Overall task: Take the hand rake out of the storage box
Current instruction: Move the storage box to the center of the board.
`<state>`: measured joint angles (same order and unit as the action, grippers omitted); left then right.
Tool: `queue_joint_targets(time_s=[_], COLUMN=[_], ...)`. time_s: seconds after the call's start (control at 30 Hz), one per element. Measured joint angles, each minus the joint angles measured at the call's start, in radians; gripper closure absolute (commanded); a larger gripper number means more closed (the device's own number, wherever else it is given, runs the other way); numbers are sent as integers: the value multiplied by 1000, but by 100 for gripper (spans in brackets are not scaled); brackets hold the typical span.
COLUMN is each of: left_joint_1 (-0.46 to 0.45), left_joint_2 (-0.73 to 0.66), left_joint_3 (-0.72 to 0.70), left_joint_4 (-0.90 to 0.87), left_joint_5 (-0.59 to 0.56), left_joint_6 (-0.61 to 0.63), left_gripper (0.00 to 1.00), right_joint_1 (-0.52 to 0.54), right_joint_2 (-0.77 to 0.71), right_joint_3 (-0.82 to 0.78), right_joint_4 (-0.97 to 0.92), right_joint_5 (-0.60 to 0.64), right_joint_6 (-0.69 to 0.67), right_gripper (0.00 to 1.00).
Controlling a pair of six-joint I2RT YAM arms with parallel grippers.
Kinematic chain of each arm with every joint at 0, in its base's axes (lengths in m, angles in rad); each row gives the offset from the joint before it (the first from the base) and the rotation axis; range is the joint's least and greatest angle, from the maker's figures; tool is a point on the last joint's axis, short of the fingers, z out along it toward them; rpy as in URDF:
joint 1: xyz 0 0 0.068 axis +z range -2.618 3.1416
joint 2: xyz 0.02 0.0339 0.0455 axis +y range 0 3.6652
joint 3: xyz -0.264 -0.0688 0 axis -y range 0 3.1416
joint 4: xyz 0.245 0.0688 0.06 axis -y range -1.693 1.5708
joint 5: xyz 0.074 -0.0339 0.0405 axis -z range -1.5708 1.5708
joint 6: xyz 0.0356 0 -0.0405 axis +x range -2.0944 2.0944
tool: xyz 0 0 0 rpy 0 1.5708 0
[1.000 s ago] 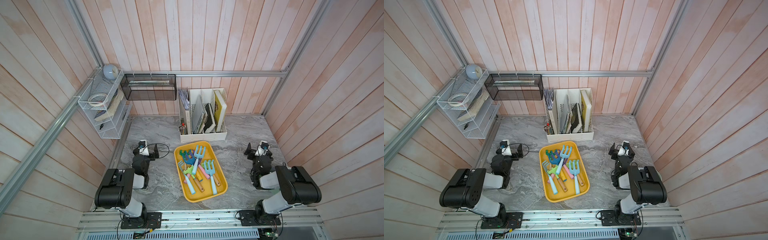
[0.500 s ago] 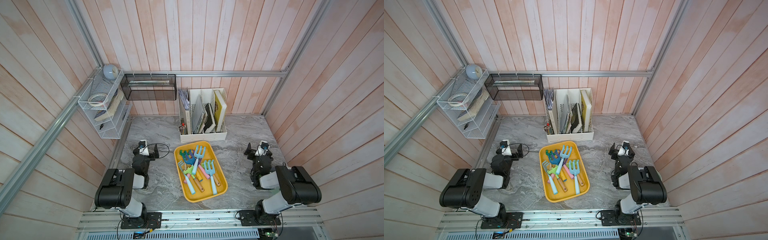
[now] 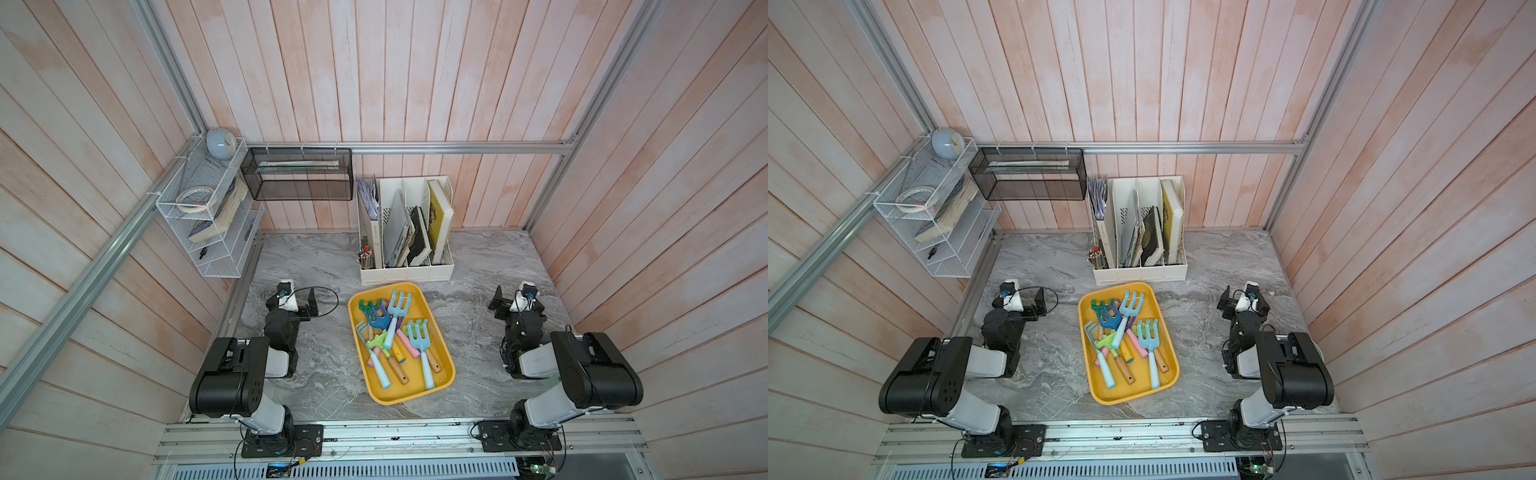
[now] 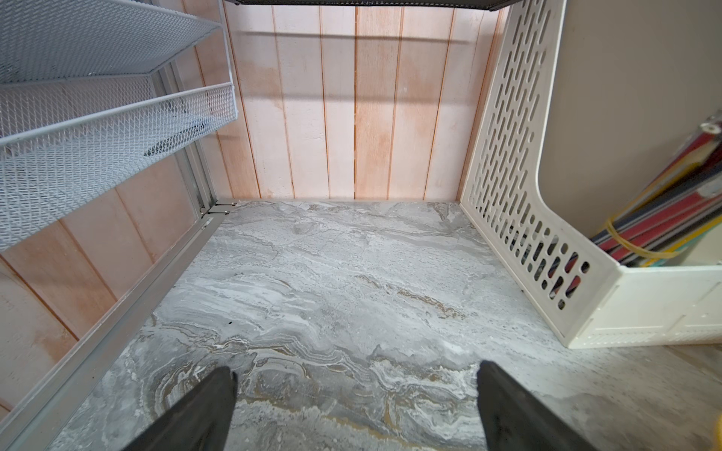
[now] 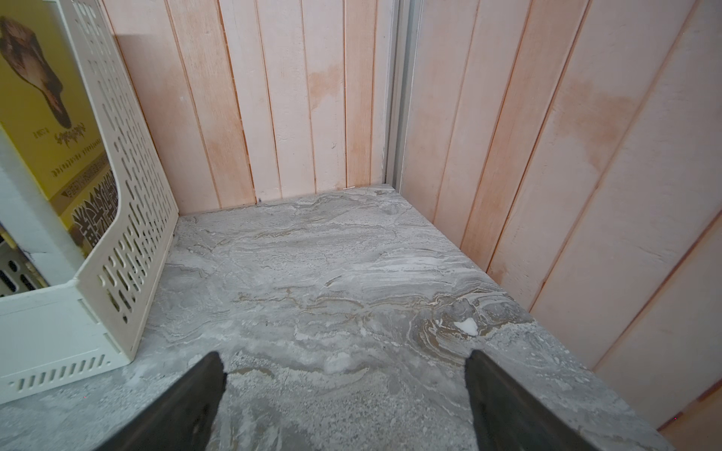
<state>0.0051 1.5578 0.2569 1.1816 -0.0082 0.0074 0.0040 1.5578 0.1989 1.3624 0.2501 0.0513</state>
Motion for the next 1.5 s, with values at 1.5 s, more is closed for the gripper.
queue_joint_targets(time_s=[1.5], left_joint_1=[-262], left_joint_2=[-696], left_joint_3=[191], left_joint_4=[-1051], left_joint_5=[-70], left_joint_6=[-541], left_gripper=[0], right_joint_1=[637], right_joint_2=[-308], right_joint_3=[219], right_joint_4=[-1037], right_joint_5=[-293], right_joint_6=[442], right_gripper=[20])
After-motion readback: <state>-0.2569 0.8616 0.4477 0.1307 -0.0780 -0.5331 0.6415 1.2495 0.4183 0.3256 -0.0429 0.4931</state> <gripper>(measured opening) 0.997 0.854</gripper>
